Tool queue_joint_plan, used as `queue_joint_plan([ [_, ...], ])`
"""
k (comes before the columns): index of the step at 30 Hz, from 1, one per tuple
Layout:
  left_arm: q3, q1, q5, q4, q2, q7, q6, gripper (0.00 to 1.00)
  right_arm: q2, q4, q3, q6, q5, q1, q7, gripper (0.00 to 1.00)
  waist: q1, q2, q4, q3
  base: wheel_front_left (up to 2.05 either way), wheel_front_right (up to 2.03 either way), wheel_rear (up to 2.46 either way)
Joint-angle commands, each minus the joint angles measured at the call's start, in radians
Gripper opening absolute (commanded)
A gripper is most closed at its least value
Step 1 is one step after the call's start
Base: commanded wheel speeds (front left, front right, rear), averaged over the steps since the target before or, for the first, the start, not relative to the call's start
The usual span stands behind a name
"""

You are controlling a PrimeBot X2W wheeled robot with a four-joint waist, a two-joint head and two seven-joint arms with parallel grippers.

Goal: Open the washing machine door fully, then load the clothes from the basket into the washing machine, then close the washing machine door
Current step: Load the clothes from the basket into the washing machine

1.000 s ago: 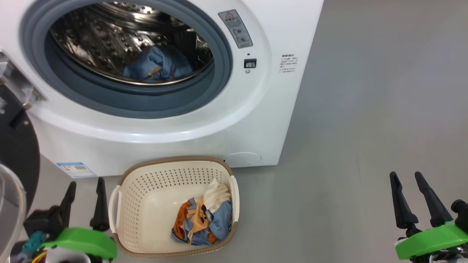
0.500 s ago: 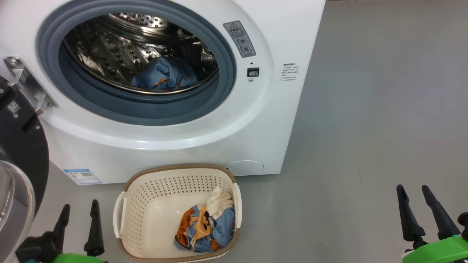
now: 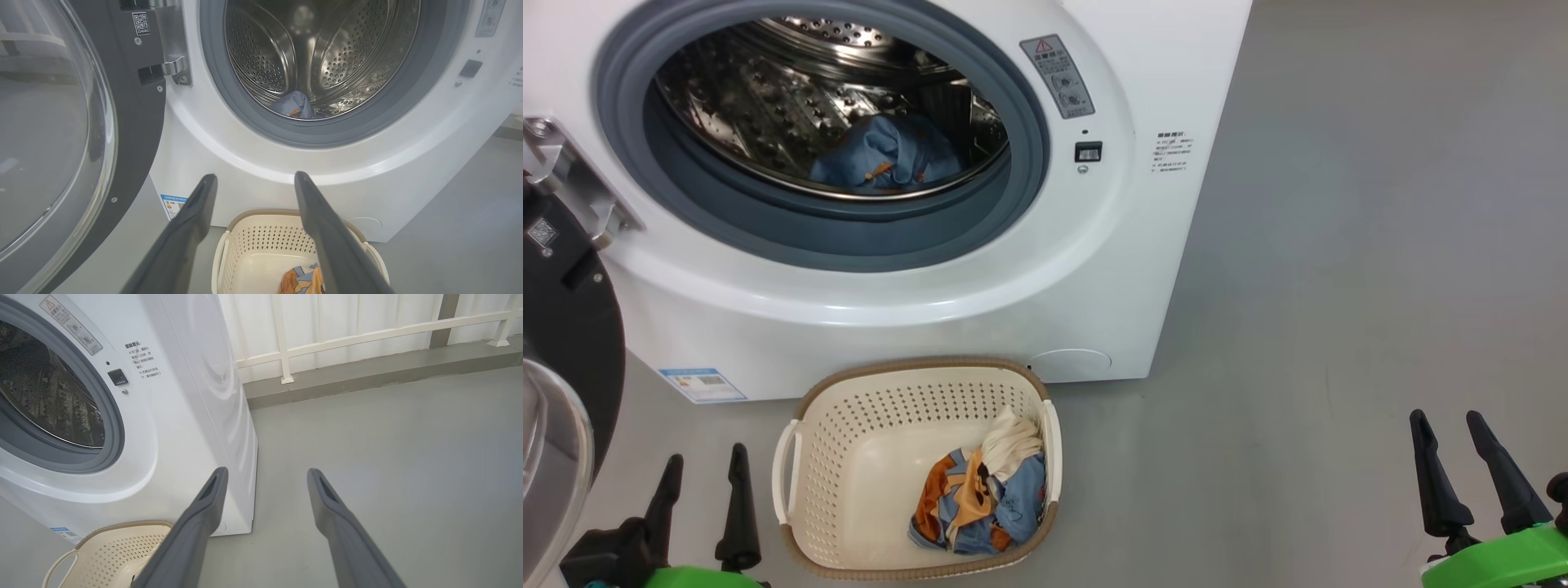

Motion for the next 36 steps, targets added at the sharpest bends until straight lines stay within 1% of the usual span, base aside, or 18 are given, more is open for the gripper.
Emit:
queue_joint_plan([
  [1,0.039,-0.012,0.010,-0.029,0.020,-0.006,-0.002,1.00,-0.019,-0.028,0.019,0.002,0.012,-0.007,-0.005,1.00,-0.0001,-0.0001,-0.002,0.007,0.00,0.00,0.00],
  [11,0.033,-0.023,0.004,-0.023,0.019,-0.006,-0.002,1.00,-0.012,-0.031,0.019,0.002,0.008,-0.025,-0.005,1.00,-0.0001,-0.0001,-0.007,0.027,0.00,0.00,0.00],
  [16,-0.011,-0.031,-0.018,0.009,0.019,-0.006,-0.002,1.00,-0.004,-0.034,0.025,0.002,0.007,-0.038,-0.005,1.00,-0.0001,-0.0001,-0.015,0.047,0.00,0.00,0.00],
  [23,-0.126,-0.096,-0.053,0.097,0.027,-0.006,-0.002,1.00,0.019,-0.044,0.026,0.002,0.004,-0.074,-0.005,1.00,-0.0001,-0.0001,-0.033,0.119,0.00,0.00,0.00],
  [29,-0.239,-0.189,-0.117,0.213,0.037,-0.006,-0.002,1.00,0.044,-0.053,0.034,0.002,-0.006,-0.117,-0.005,1.00,-0.0001,-0.0001,-0.061,0.200,0.00,0.00,0.00],
  [34,-0.352,-0.287,-0.178,0.325,0.068,-0.006,-0.002,1.00,0.062,-0.057,0.043,0.002,-0.010,-0.158,-0.005,1.00,-0.0001,-0.0001,-0.090,0.274,0.00,0.00,0.00],
  [35,-0.352,-0.287,-0.178,0.325,0.068,-0.006,-0.002,1.00,0.062,-0.057,0.043,0.002,-0.010,-0.158,-0.005,1.00,-0.0001,-0.0001,-0.090,0.274,0.00,0.00,0.00],
  [36,-0.373,-0.308,-0.190,0.348,0.075,-0.006,-0.002,1.00,0.067,-0.058,0.046,0.002,-0.012,-0.166,-0.005,1.00,-0.0001,-0.0001,-0.096,0.290,0.00,0.00,0.00],
])
